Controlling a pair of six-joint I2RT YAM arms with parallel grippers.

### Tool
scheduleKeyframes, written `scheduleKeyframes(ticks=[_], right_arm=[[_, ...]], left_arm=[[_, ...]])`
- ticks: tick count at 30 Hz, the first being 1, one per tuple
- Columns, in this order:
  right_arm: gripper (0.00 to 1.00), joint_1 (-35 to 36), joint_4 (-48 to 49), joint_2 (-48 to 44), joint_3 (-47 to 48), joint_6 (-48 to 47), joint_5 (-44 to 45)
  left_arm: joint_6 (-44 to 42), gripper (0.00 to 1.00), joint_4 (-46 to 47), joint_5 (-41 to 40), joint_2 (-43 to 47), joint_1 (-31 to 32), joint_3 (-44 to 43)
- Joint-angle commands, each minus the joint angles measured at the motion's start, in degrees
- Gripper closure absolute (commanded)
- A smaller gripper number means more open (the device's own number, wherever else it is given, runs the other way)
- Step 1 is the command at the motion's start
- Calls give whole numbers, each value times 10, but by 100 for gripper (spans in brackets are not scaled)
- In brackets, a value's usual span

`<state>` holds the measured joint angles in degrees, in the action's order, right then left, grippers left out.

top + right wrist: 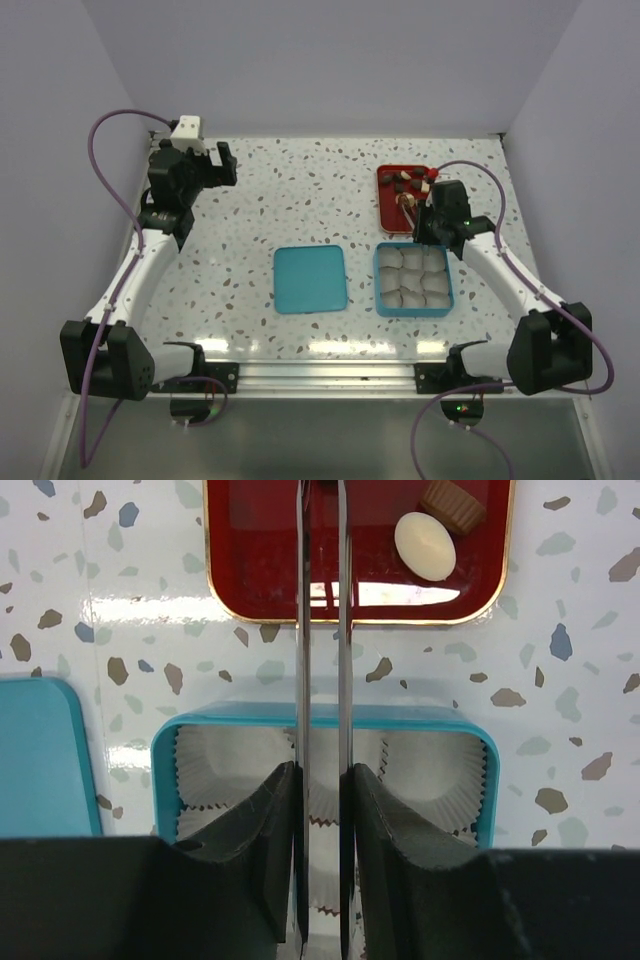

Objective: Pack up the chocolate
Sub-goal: Pick up the fake chocolate from the plate.

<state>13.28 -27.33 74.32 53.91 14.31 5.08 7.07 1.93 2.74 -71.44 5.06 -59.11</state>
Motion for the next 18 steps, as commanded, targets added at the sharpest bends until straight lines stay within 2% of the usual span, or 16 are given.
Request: scheduleKeyframes(ticks=[1,18], right_arm=[[75,3,8,-15,6,-10,15],[79,3,-199,-162,79,-37,-38]], left_arm=[[3,0,12,-7,10,3,-2],[8,0,15,-3,-1,3,-3]])
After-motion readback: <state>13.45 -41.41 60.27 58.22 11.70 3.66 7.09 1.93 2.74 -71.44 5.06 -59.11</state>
